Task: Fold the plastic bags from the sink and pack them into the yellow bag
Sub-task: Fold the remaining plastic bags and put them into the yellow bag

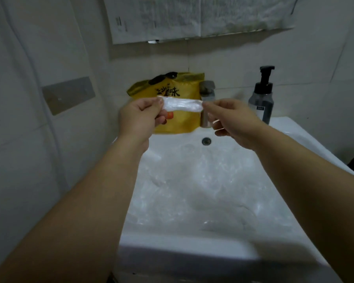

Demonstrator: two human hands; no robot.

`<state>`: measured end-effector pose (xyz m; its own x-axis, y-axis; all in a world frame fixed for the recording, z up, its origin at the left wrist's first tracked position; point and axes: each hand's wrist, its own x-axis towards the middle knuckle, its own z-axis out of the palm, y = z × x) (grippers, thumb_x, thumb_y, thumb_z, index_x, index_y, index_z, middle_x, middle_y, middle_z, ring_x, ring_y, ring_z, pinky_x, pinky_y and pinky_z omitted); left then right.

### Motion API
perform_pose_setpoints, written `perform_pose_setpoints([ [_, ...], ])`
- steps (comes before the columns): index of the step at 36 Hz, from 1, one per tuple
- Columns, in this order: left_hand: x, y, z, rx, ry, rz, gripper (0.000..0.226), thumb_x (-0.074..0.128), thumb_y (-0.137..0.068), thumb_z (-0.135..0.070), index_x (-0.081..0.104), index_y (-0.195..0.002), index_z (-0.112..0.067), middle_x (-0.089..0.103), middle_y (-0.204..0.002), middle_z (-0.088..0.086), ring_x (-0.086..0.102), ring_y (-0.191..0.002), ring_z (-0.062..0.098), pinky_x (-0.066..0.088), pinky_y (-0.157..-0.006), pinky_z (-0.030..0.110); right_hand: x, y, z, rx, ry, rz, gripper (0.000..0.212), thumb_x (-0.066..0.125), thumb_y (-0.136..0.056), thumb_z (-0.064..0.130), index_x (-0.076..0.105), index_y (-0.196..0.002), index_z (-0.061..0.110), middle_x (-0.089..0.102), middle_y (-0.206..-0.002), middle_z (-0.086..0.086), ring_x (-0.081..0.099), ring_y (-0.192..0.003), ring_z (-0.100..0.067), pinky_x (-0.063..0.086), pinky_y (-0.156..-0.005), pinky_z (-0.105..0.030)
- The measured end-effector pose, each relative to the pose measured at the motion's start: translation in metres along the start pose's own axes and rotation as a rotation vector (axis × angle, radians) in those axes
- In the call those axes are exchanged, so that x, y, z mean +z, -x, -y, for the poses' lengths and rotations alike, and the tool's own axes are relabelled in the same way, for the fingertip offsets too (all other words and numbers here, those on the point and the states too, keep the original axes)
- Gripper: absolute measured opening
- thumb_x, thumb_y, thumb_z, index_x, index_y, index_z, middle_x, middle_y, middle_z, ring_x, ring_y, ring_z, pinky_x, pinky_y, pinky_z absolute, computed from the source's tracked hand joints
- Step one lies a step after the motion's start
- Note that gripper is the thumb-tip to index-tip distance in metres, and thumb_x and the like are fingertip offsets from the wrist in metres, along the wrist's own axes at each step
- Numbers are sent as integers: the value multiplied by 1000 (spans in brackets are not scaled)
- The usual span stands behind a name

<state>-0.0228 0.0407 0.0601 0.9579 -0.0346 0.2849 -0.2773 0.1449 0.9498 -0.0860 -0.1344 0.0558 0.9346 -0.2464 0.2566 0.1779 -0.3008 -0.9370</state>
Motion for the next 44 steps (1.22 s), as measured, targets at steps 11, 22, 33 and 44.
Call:
perform_pose_setpoints([
  [11,-1,-84,-35,186,-176,-172,9,64,-93,-18,69,-100,-16,65,-73,-6,59,-61,0,49,-61,9,6,-78,30,-63,64,-114,13,56,-94,22,62,-84,16,55,-70,-2,48,-60,-15,43,-56,-30],
  [22,14,-173,-32,214,-436,-98,7,63,-92,-16,59,-94,-22,64,-81,-1,63,-72,13,57,-74,28,20,-153,40,-155,188,-100,13,56,-94,26,62,-99,17,56,-72,1,47,-57,-11,43,-55,-26],
  [33,40,-209,-9,4,-920,238,20,58,-94,-25,63,-77,-16,58,-79,0,56,-77,18,49,-68,28,15,-185,12,-157,253,-145,43,54,-96,34,49,-135,17,58,-124,-4,56,-108,-19,49,-87,-30],
  [44,33,-157,-15,309,-567,18,15,56,-95,-26,66,-84,-30,59,-80,-18,58,-82,3,45,-72,20,25,-157,22,-199,233,-208,27,56,-94,28,62,-118,16,64,-105,-3,61,-90,-15,50,-70,-24],
])
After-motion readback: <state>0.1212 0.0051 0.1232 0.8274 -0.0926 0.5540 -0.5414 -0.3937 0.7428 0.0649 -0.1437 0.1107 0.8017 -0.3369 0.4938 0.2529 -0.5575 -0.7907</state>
